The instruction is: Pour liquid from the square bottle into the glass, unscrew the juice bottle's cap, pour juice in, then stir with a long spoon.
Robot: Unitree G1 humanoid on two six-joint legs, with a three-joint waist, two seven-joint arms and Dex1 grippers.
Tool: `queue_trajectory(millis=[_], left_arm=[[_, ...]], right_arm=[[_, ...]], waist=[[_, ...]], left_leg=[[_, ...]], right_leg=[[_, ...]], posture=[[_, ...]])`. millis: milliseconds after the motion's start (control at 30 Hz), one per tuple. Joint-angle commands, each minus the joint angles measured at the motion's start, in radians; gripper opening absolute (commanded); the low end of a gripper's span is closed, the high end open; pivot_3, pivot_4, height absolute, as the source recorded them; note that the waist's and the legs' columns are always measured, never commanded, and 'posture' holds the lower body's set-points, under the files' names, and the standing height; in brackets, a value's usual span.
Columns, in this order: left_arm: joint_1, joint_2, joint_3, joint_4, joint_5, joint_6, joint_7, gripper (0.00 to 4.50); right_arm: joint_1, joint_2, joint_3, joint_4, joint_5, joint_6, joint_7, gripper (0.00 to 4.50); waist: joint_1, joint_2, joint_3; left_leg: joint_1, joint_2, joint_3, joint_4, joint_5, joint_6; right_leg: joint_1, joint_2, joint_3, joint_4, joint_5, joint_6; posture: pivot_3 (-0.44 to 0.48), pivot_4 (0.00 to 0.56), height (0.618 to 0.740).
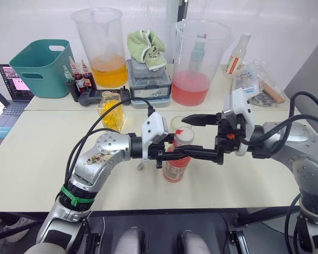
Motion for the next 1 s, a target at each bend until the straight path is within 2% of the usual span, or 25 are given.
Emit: queue_trajectory(millis=[33, 267, 367, 500, 733, 867, 1000], left_arm=[[0.007, 0.005, -0.028, 0.021, 0.02, 0.019, -0.007, 1.56], [0.008, 0.013, -0.034, 0.015, 0.037, 0.009, -0.007, 1.56], [0.013, 0.017, -0.031, 0.008, 0.041, 0.01, 0.0, 1.56], [0.019, 0.021, -0.025, 0.004, 0.042, 0.013, 0.005, 1.56], [0.038, 0.034, -0.014, -0.027, 0.036, 0.031, 0.022, 1.56], [0.049, 0.04, -0.009, -0.044, 0.034, 0.04, 0.031, 1.56], [0.059, 0.035, -0.01, -0.058, 0.035, 0.047, 0.047, 1.56]], right_arm=[[0.01, 0.004, -0.034, -0.028, 0.033, -0.004, -0.014, 3.95], [0.037, 0.012, -0.042, -0.016, 0.071, -0.016, -0.005, 1.71], [0.055, -0.014, 0.001, 0.019, 0.025, -0.061, 0.085, 1.68], [0.006, -0.033, 0.102, 0.104, -0.091, -0.199, 0.253, 1.68], [-0.228, 0.037, 0.303, 0.462, -0.325, -0.501, 0.603, 1.68], [-0.34, 0.084, 0.351, 0.627, -0.379, -0.572, 0.747, 1.68], [-0.393, 0.107, 0.342, 0.661, -0.36, -0.545, 0.804, 1.65]], waist=[[0.0, 0.0, 0.0], [0.0, 0.0, 0.0], [0.0, 0.0, 0.0], [-0.002, 0.0, 0.0], [-0.01, 0.0, 0.0], [-0.017, 0.0, 0.0], [-0.021, 0.0, 0.0]], left_leg=[[0.0, 0.0, 0.0, 0.0, 0.0, 0.0], [0.0, 0.0, 0.0, 0.0, 0.0, 0.0], [0.0, 0.0, 0.0, 0.0, 0.0, 0.0], [0.0, 0.0, 0.0, 0.0, 0.0, 0.0], [0.002, 0.002, 0.001, 0.0, 0.0, 0.0], [0.003, 0.003, 0.001, 0.0, 0.0, 0.0], [0.003, 0.003, 0.001, 0.0, 0.0, 0.0]], right_leg=[[0.0, 0.001, 0.0, -0.001, 0.0, 0.0], [0.001, 0.003, 0.0, -0.004, 0.0, 0.001], [0.002, 0.003, 0.001, -0.004, 0.0, 0.001], [0.002, 0.005, 0.001, -0.005, 0.001, 0.001], [0.002, 0.01, 0.004, -0.005, 0.001, 0.001], [0.002, 0.011, 0.004, -0.003, 0.001, 0.001], [0.002, 0.011, 0.004, -0.002, 0.001, 0.001]], posture=[[0.0, 0.15, 0.74], [0.0, 0.15, 0.74], [0.0, 0.15, 0.74], [0.0, 0.15, 0.74], [0.0, 0.15, 0.74], [0.0, 0.15, 0.74], [0.0, 0.15, 0.74]])
